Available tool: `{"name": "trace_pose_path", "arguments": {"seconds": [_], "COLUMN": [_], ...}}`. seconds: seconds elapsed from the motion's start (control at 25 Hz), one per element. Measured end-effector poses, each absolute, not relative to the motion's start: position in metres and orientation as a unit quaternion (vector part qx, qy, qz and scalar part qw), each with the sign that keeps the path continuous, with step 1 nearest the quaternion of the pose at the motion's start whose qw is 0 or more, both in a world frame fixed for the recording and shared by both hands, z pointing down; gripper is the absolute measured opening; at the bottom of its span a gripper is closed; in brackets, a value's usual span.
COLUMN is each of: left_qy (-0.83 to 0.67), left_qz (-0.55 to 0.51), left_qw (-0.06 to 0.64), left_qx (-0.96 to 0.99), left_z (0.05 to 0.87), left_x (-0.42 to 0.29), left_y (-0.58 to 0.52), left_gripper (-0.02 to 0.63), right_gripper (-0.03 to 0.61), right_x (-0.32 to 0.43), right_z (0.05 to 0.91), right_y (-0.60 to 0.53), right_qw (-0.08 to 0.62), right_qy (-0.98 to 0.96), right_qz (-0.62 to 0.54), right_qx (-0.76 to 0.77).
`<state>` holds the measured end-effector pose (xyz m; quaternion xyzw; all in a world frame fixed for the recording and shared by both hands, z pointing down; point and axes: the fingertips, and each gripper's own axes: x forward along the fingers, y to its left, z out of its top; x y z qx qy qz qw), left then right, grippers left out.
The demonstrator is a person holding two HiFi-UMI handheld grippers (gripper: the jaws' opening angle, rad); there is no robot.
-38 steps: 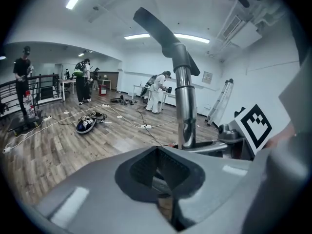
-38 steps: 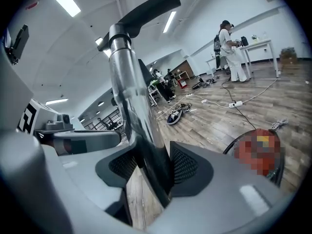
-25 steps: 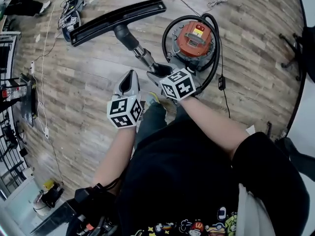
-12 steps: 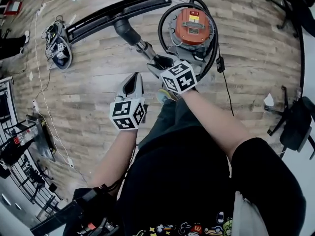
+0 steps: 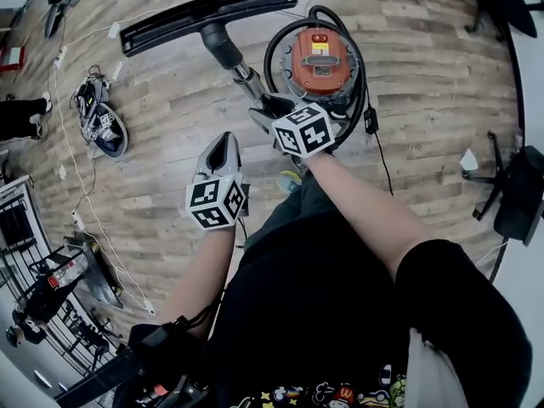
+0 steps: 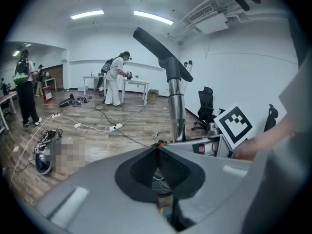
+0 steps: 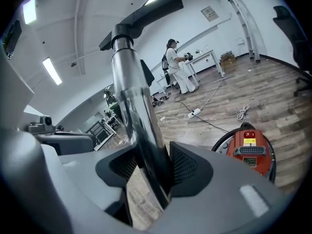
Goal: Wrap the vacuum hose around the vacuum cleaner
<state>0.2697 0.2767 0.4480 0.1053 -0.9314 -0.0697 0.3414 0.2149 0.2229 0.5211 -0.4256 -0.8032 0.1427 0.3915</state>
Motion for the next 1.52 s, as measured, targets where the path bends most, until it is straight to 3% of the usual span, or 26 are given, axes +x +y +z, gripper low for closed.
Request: {"name": "trace_pose_path", "arguments": {"seconds": [0.52, 1.52], "left_qy": [-0.919, -0.910], "left_qz": [-0.055, -0.108], "left_qw": [0.335, 0.346], "left_qx": [0.201, 0.201], "left_z": [0.490, 0.678], "left_x": [0.165, 0.134], "left_y": [0.278, 0.341], "left_gripper": [0.000, 0.000], "right_gripper": [0.216, 0.200], "right_x": [0.128, 0.012], "right_z": [0.573, 0.861], "right_y": [0.230, 0.273], "right_qw": [0.399, 0.448], "right_qy": [-0.833, -0.838], "right_qz": [0.157, 0.057], "right_qx": [-0.350, -0.307]}}
